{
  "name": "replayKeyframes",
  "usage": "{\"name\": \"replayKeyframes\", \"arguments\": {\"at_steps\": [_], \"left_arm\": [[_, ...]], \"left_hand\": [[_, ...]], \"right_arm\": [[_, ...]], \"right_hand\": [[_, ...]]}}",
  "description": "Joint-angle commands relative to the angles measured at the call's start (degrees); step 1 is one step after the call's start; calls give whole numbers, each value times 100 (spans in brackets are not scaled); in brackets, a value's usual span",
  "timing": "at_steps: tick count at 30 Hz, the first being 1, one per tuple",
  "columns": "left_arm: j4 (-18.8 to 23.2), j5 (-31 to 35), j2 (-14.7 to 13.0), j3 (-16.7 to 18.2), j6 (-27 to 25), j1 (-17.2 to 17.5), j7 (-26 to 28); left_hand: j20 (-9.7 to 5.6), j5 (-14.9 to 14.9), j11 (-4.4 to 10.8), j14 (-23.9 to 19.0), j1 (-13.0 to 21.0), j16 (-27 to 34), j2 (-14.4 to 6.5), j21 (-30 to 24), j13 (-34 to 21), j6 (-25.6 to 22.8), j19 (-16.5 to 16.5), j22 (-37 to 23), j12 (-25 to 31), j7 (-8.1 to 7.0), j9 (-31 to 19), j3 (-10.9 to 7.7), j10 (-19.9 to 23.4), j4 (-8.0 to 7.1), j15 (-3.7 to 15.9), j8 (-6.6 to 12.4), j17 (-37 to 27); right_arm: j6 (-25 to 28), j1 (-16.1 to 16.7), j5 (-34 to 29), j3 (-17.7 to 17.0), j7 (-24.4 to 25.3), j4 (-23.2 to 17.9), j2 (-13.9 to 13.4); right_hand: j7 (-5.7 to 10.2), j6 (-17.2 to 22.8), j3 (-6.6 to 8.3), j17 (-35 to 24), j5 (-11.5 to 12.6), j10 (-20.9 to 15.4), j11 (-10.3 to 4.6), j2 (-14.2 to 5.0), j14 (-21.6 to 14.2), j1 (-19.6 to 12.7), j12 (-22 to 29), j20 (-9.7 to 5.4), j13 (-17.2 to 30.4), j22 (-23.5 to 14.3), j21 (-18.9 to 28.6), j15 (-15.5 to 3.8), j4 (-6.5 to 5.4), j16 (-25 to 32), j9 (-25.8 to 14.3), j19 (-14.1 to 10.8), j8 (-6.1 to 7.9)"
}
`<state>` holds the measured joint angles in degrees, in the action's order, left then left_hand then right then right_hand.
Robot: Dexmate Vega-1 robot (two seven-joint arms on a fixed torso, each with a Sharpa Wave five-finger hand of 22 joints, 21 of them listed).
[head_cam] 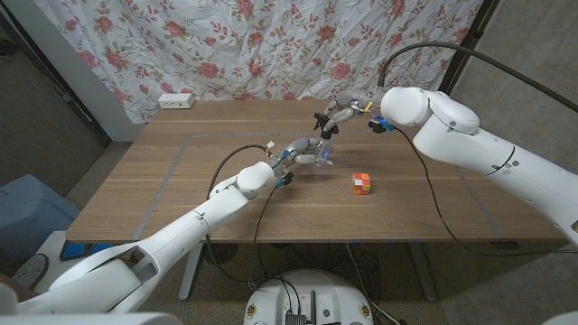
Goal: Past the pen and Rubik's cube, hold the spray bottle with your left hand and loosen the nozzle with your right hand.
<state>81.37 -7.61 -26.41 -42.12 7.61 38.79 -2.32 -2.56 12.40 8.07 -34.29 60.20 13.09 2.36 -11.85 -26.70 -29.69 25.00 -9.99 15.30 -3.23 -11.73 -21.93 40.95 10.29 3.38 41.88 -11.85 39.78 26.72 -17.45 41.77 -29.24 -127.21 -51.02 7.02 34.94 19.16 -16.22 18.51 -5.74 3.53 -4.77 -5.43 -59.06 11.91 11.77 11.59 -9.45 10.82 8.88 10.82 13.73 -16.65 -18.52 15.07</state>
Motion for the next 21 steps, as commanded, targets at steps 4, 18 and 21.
{"name": "replayKeyframes", "arguments": {"at_steps": [4,18,21], "left_arm": [[-121,-27,63,-70,-1,-137,-178],[-171,-60,103,-96,-35,-173,-221],[-205,-64,120,-103,-19,-189,-231]], "left_hand": [[-152,-29,20,-35,-839,-29,-919,11,-34,-154,-41,-29,-4,89,-12,-134,79,-73,597,2,-19],[-147,-31,14,-44,-857,-33,-919,10,-41,-158,-41,-29,-8,93,-11,-147,90,-69,591,-2,-18],[-144,-31,15,-41,-861,-33,-921,11,-42,-158,-42,-29,-11,95,-11,-148,88,-69,587,-3,-20]], "right_arm": [[-467,160,847,-332,320,196,-156],[-638,126,1210,-401,437,317,-240],[-630,124,1236,-404,483,318,-251]], "right_hand": [[144,59,99,-27,-6,-44,-90,-81,-5,-222,32,-12,11,-11,11,-108,-6,58,-46,-66,61],[536,201,285,-72,-58,-69,-223,-211,56,-736,23,-34,16,-5,-10,-199,0,79,-110,-89,146],[558,245,304,-81,-62,-74,-242,-227,68,-792,22,-51,16,-5,-20,-205,-5,82,-119,-66,166]]}}
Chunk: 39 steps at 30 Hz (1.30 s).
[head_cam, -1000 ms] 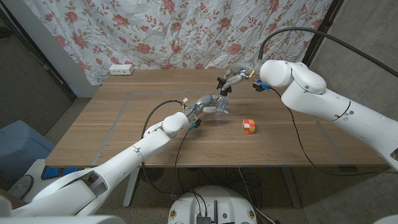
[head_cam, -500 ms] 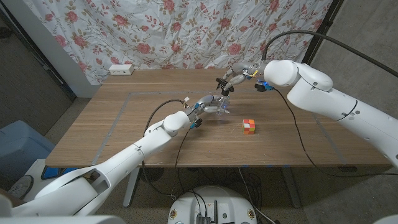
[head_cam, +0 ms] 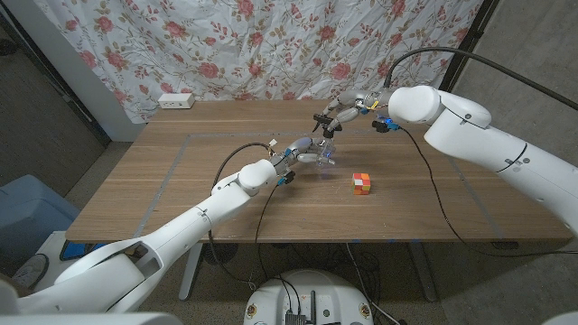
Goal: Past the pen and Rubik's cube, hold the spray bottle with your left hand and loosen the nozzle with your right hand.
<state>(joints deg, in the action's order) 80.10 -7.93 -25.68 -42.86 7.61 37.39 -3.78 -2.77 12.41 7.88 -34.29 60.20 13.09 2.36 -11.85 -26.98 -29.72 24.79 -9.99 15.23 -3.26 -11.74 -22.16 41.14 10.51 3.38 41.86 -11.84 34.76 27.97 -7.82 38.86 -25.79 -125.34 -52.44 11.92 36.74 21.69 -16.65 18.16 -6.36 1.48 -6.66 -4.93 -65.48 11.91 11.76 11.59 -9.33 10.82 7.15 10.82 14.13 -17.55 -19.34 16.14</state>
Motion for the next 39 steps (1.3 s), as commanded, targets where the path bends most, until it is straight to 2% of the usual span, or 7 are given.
{"name": "replayKeyframes", "arguments": {"at_steps": [1,4,8,12,30,39], "left_arm": [[-92,-34,52,-32,-10,-57,-92],[-128,-32,67,-39,10,-74,-99],[-162,-35,86,-44,27,-85,-100],[-194,-43,104,-54,40,-95,-116],[-267,-59,142,-71,32,-141,-144],[-372,-57,193,-89,72,-203,-165]], "left_hand": [[-123,-32,29,-41,-862,-31,-921,10,-14,-159,-21,-29,-4,81,-11,-125,70,-91,590,-1,-22],[-123,-32,27,-38,-864,-33,-921,11,-15,-153,-22,-29,-8,93,-11,-127,66,-89,588,-4,-23],[-124,-33,25,-35,-869,-34,-922,11,-18,-142,-23,-29,-9,91,-10,-129,69,-87,585,-10,-24],[-119,-34,30,-33,-872,-32,-924,10,-20,-148,-22,-29,-13,102,-10,-130,67,-86,581,-9,-27],[-104,-35,21,-34,-879,-33,-930,10,-27,-152,-24,-29,-19,104,-10,-142,73,-79,579,-13,-29],[-102,-37,21,-35,-881,-30,-934,9,-31,-156,-23,-30,-21,109,-10,-145,78,-77,568,-15,-32]], "right_arm": [[-142,1,290,-118,148,136,-115],[-143,13,322,-132,208,141,-119],[-136,35,359,-149,281,135,-133],[-126,39,376,-150,327,129,-147],[-149,76,427,-183,481,106,-191],[-162,119,466,-248,553,74,-241]], "right_hand": [[73,92,63,-45,-28,-19,-63,-56,26,-182,24,-61,17,-18,-26,-35,-11,46,-34,30,73],[75,172,83,-61,-31,-28,-101,-88,37,-239,25,-69,17,-18,-30,-62,-24,55,-48,47,111],[74,517,93,-122,-64,-121,-246,-131,16,-367,48,-100,19,-19,-23,-129,-60,113,-115,62,287],[71,688,102,-155,-75,-175,-292,-154,24,-439,61,-120,20,-19,-21,-152,-60,136,-152,65,380],[54,1703,44,-317,-97,-502,-420,-82,-81,-734,127,-135,21,-23,-2,-258,-50,306,-395,14,977],[61,1779,58,-344,-78,-542,-456,-81,-67,-833,130,-129,22,-24,-1,-291,-31,321,-373,10,1005]]}}
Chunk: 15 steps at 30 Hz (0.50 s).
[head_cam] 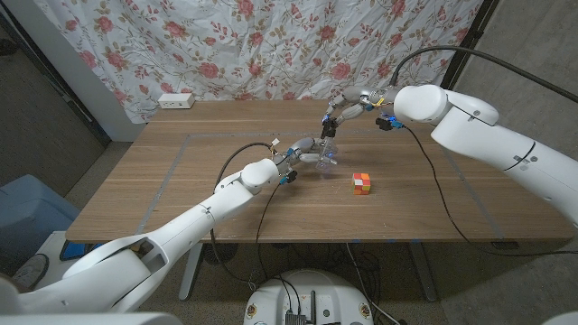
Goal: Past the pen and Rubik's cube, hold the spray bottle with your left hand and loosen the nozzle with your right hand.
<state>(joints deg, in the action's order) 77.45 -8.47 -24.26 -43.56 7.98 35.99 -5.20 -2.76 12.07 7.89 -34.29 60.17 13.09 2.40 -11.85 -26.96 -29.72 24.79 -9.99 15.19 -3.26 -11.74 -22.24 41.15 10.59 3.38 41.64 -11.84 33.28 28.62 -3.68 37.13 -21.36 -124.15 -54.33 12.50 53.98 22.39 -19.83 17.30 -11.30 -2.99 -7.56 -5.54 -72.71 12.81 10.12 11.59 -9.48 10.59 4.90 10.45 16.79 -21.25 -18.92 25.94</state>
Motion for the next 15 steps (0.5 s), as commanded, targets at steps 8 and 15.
{"name": "replayKeyframes", "arguments": {"at_steps": [8,15], "left_arm": [[-183,6,95,-28,73,-105,-16],[-219,19,115,-24,91,-131,9]], "left_hand": [[-103,-4,24,-38,-881,-32,-933,7,-35,-173,-18,-30,-21,103,-10,-141,78,-82,574,12,-30],[-103,-5,29,-42,-883,-28,-936,6,-38,-172,-17,-30,-23,101,-10,-144,83,-81,581,10,-32]], "right_arm": [[-55,114,103,-171,192,-88,-115],[-148,157,186,-278,233,-85,-163]], "right_hand": [[15,-23,12,-59,47,-14,-41,33,116,-267,11,77,21,-11,-12,-133,25,32,55,68,-33],[16,-144,8,-77,70,23,-58,54,180,-337,-12,96,20,-12,-35,-132,13,20,107,179,-114]]}}
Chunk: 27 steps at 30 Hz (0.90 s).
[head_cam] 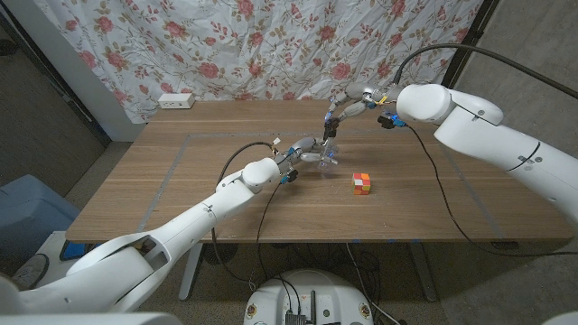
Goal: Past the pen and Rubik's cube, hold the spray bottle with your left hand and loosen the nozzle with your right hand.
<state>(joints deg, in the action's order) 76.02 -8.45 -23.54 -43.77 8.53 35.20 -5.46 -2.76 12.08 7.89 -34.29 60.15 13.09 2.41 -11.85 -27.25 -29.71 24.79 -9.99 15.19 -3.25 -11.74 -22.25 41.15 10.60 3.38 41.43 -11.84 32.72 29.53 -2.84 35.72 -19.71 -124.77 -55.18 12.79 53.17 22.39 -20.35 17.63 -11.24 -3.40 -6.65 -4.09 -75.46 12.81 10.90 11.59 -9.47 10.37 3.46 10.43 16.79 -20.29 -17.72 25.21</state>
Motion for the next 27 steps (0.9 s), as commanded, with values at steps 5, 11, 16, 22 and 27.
{"name": "replayKeyframes", "arguments": {"at_steps": [5,11,16,22,27], "left_arm": [[-69,36,47,10,38,-58,82],[-54,42,39,21,39,-58,104],[-66,47,43,31,74,-61,123],[-63,48,39,54,126,-58,149],[-52,70,33,81,159,-35,225]], "left_hand": [[-99,-5,26,-43,-879,-27,-940,7,-11,-171,-19,-30,-23,94,-10,-146,88,-79,579,28,-34],[-102,-5,25,-47,-881,-26,-939,5,-13,-174,-15,-30,-24,109,-10,-148,91,-78,580,28,-34],[-101,-5,17,-46,-878,-26,-941,5,-16,-177,-16,-30,-24,104,-11,-152,99,-75,582,27,-34],[-100,-6,19,-50,-869,-22,-937,4,-18,-185,-13,-30,-27,100,-11,-153,98,-68,581,29,-36],[-106,-6,32,-57,-869,-20,-936,4,-20,-184,-12,-30,-28,101,-11,-154,100,-68,591,28,-36]], "right_arm": [[-71,39,117,-180,51,-40,-128],[-60,-4,151,-224,18,-18,-166],[8,-27,139,-250,25,-39,-208],[23,-156,161,-238,-149,21,-278],[72,-223,176,-241,-238,43,-329]], "right_hand": [[-16,-291,-17,-43,57,35,-1,-20,45,-89,-25,16,19,-14,6,30,-21,31,87,72,-186],[-15,-561,-82,-61,66,91,34,-1,74,-36,-51,22,20,-14,23,68,-76,32,180,73,-369],[-13,-657,-120,-66,64,102,52,9,75,16,-56,23,20,-14,33,74,-104,33,217,60,-439],[-15,-1119,-362,-59,43,134,183,45,19,499,-71,41,29,-11,53,161,-282,41,380,-40,-801],[-24,-1350,-579,-31,22,190,295,71,38,1036,-89,56,34,-12,38,292,-435,-3,465,7,-1021]]}}
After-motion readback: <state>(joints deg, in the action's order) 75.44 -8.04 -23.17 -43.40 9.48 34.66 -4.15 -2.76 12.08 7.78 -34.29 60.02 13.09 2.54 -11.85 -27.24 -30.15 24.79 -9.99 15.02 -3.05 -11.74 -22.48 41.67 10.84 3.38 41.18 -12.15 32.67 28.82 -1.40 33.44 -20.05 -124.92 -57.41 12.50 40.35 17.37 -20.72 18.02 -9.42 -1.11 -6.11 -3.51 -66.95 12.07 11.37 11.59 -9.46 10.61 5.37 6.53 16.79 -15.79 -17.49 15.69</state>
